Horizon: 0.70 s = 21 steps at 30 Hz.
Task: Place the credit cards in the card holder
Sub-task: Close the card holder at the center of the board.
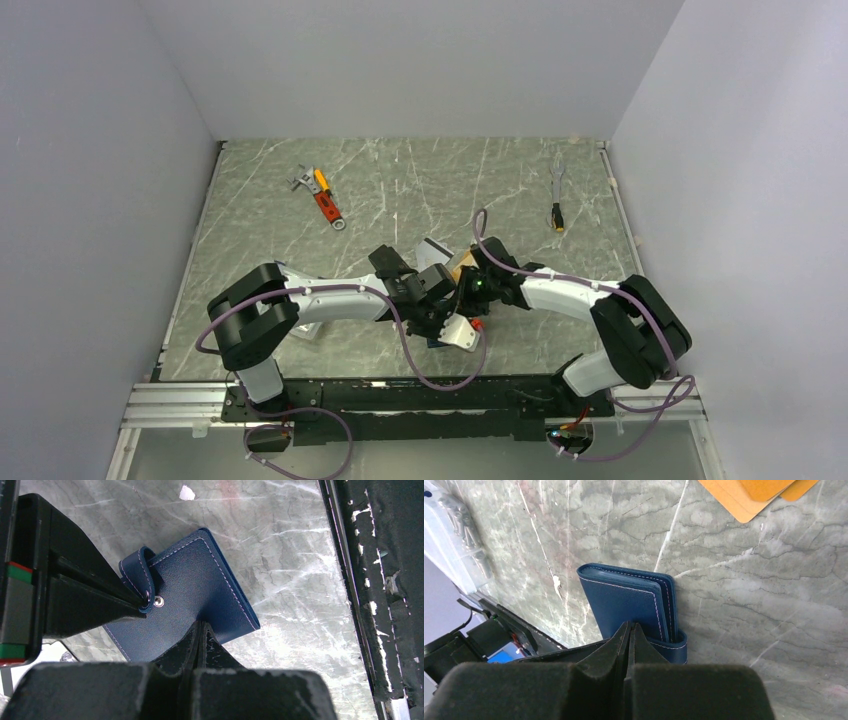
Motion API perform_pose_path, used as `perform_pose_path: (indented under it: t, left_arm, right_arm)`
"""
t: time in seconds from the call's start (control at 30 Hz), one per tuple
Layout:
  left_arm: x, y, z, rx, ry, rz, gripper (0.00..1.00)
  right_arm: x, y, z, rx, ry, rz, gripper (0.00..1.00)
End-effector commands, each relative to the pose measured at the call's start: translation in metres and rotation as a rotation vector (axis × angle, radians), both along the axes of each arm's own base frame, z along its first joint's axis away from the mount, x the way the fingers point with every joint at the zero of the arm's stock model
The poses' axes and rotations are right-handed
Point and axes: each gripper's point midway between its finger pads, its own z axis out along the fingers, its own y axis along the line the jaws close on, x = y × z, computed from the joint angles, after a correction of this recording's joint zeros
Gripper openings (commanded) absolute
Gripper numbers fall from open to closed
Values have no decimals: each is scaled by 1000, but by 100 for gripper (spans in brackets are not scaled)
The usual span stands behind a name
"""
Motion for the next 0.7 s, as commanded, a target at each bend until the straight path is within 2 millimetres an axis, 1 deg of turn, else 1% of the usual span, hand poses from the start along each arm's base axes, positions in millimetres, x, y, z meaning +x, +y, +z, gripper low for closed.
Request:
perform_pose_path:
  t: [0.0,0.03,0.1,0.2,0.3,0.37,0.43,0.53,0.67]
  left_arm:
    - [5,17,-10,52,-21,14,0]
    - [6,17,-9,50,-22,15,0]
    - [7,17,-7,44,-21,17,0]
    - [8,17,-4,37,-23,19,0]
    - [9,18,-2,32,-27,24,0]
    - [10,18,0,25,-29,27,0]
    - [10,19,1,24,-29,26,0]
    - [10,18,2,21,-27,28,0]
    - [10,19,3,21,-28,27,0]
  right_arm:
    - [0,-20,-9,-144,-9,-2,11]
    - [5,-19,-5,-150,-23,1,19]
    - [13,-18,6,-162,-57,14,30]
    - [23,-16,22,-174,-95,25,39]
    - [26,-17,34,-196,-103,43,45]
    - [23,-17,40,-200,-91,63,48]
    - [17,-21,40,-229,-52,82,49]
    - [12,-25,40,-265,-8,105,48]
    - [2,-25,38,-282,48,146,46]
